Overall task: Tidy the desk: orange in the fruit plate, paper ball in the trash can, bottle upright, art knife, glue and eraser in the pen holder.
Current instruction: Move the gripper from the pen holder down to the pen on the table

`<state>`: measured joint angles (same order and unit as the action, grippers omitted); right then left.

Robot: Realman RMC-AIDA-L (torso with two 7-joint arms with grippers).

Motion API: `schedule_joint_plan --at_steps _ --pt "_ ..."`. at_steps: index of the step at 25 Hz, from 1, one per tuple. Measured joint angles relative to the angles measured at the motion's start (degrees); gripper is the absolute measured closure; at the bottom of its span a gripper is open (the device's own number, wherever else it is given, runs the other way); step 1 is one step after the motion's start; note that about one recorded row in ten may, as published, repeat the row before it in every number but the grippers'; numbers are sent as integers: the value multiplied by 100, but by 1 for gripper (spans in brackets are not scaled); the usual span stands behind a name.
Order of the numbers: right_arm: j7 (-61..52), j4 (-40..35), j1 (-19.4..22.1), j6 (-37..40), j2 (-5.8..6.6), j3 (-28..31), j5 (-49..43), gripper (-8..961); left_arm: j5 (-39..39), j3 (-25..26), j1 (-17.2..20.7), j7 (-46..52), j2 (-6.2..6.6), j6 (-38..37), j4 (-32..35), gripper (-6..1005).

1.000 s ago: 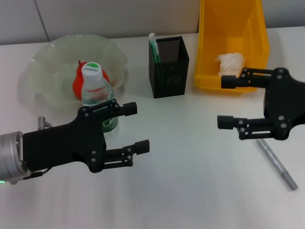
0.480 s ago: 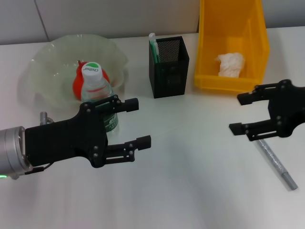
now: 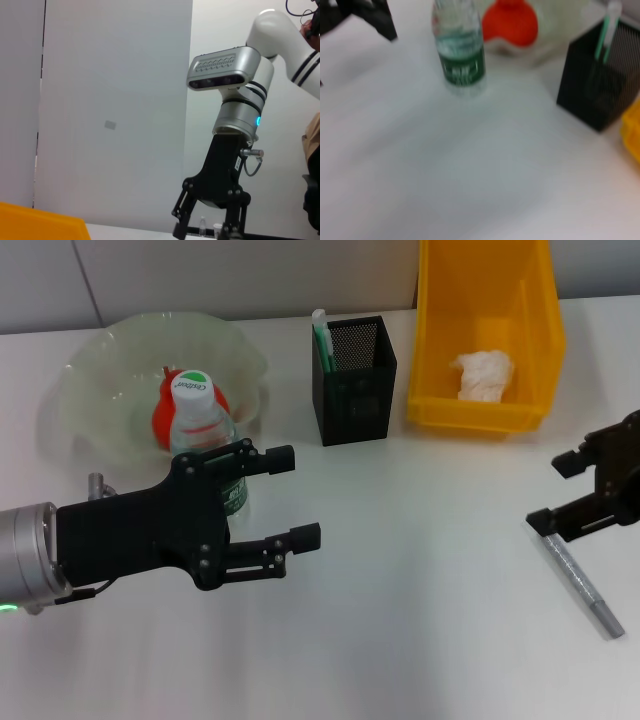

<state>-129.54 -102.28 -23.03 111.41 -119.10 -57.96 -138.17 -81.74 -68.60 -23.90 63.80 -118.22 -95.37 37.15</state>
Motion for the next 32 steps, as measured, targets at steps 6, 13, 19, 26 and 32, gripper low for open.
schedule_joint_plan --at_steps 6,13,19,26,32 --pt "-230 14 -288 227 -1 -471 -1014 175 0 -29 -1 1 -9 1 3 189" --pt "-366 218 -390 228 5 -500 -1296 175 0 -40 24 1 -10 -5 3 189" --pt "-605 308 -375 70 -2 -510 -1549 176 0 -59 28 -13 -21 -7 3 189" --pt "-803 749 -406 -84 12 -450 -1675 176 0 -66 37 -21 -28 -7 3 189" --pt "-1007 1053 -419 -307 14 -447 -1877 176 0 -71 47 -19 -34 -30 -21 189"
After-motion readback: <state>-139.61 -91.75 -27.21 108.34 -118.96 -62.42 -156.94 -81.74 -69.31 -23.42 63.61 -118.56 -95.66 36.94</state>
